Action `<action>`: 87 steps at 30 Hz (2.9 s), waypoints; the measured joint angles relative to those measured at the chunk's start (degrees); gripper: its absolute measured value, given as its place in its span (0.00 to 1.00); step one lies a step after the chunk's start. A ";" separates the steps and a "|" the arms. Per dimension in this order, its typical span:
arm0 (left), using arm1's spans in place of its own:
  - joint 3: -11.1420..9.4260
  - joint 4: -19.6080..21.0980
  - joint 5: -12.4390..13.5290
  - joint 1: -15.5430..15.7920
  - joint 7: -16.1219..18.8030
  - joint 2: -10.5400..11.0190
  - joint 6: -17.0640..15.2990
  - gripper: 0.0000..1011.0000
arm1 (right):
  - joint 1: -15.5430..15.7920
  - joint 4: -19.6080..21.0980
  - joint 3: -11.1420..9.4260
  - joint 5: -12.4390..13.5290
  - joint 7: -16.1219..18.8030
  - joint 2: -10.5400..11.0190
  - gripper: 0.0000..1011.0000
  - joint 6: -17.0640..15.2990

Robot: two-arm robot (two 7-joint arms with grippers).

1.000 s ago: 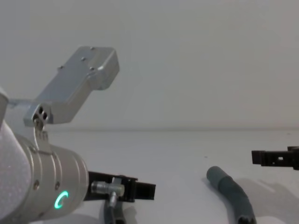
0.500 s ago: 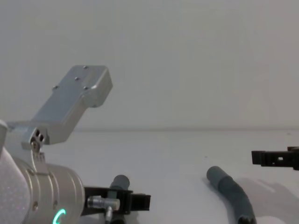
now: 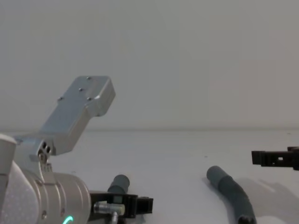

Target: Use both hands to pick up one end of the pipe from the table, align the ends, and insert them.

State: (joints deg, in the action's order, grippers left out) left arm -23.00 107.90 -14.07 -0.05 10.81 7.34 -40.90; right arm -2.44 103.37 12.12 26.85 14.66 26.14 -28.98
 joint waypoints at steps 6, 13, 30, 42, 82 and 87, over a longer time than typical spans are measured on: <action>-0.03 -1.14 0.29 0.50 -0.60 -0.27 1.06 0.77 | 0.00 0.00 0.00 0.00 0.00 0.00 0.99 0.00; -0.13 -1.78 0.66 0.80 -0.97 -0.49 1.64 0.57 | 0.00 0.00 0.01 -0.01 0.00 0.00 0.99 0.01; -0.50 -2.78 2.23 1.91 -2.19 -0.11 3.03 0.32 | 0.00 0.00 0.00 -0.01 0.00 0.00 0.99 0.01; -0.39 -3.14 4.09 4.36 -5.93 3.90 7.50 0.29 | 0.00 0.00 0.00 -0.01 0.00 0.00 0.99 0.01; 1.64 -10.80 -4.65 20.01 -44.90 24.53 18.54 0.29 | -0.06 1.31 1.33 -1.00 -0.01 0.86 0.99 0.26; -0.10 -13.36 -5.47 23.30 -50.77 26.12 18.94 0.29 | 0.11 2.96 2.40 -1.79 -0.04 1.60 0.99 0.09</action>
State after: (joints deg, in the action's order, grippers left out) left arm -23.11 94.54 -19.54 23.25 -39.95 33.46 -21.95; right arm -2.33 106.33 14.52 25.06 14.63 27.73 -28.89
